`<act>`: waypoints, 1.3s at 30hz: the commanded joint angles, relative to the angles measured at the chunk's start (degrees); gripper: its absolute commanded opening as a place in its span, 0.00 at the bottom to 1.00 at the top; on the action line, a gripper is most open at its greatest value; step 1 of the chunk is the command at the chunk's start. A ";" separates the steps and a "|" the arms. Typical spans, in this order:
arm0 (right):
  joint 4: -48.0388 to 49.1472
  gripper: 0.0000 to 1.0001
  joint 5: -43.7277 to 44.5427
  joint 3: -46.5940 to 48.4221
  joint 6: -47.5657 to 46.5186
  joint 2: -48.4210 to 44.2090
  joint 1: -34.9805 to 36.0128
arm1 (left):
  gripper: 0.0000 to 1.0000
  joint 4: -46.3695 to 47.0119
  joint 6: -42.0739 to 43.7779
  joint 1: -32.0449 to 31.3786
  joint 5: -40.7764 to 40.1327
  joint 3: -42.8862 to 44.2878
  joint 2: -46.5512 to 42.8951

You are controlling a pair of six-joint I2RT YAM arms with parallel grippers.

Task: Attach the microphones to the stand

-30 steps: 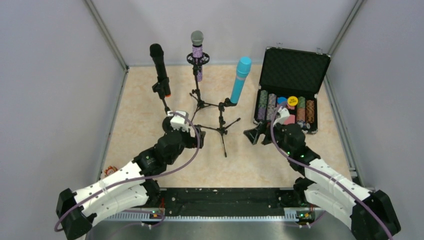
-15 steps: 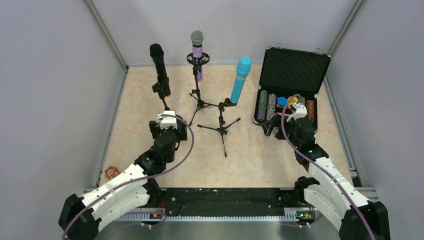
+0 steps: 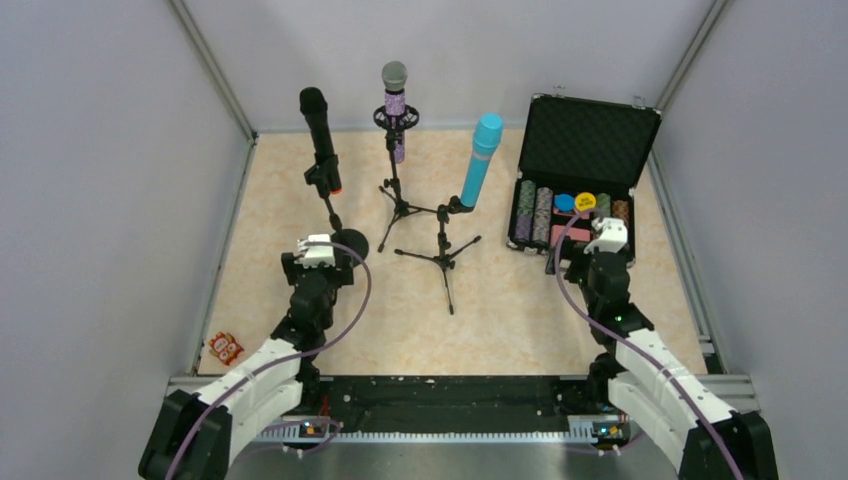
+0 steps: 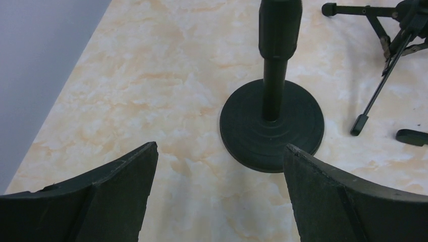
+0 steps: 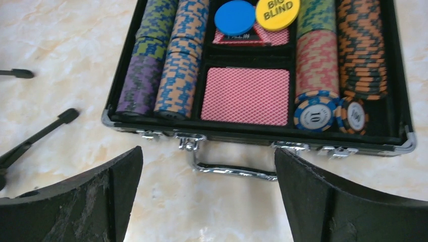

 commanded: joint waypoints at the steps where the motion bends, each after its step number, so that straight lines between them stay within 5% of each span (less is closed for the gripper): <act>1: 18.97 0.98 5.01 -7.50 -7.79 -3.57 -0.43 | 0.98 19.10 2.63 4.41 9.53 -3.70 4.86; 5: 34.57 0.95 6.83 -17.64 -8.28 -4.97 -0.45 | 0.99 22.12 6.32 6.46 15.82 -1.94 10.41; 11: 45.23 0.98 9.32 -19.71 -10.52 0.40 -0.52 | 0.99 30.25 9.31 10.62 23.79 -0.40 18.61; 18: 61.89 0.99 12.78 -16.28 -15.42 18.67 -0.53 | 0.99 35.23 6.35 19.66 38.04 4.92 30.05; 26: 81.55 0.99 9.65 -11.71 -17.91 44.02 -3.79 | 0.99 24.23 0.75 27.33 45.01 11.71 32.22; 39: 74.05 0.99 8.28 -9.37 -16.88 42.06 -4.23 | 0.97 22.70 3.12 27.62 49.90 10.81 29.61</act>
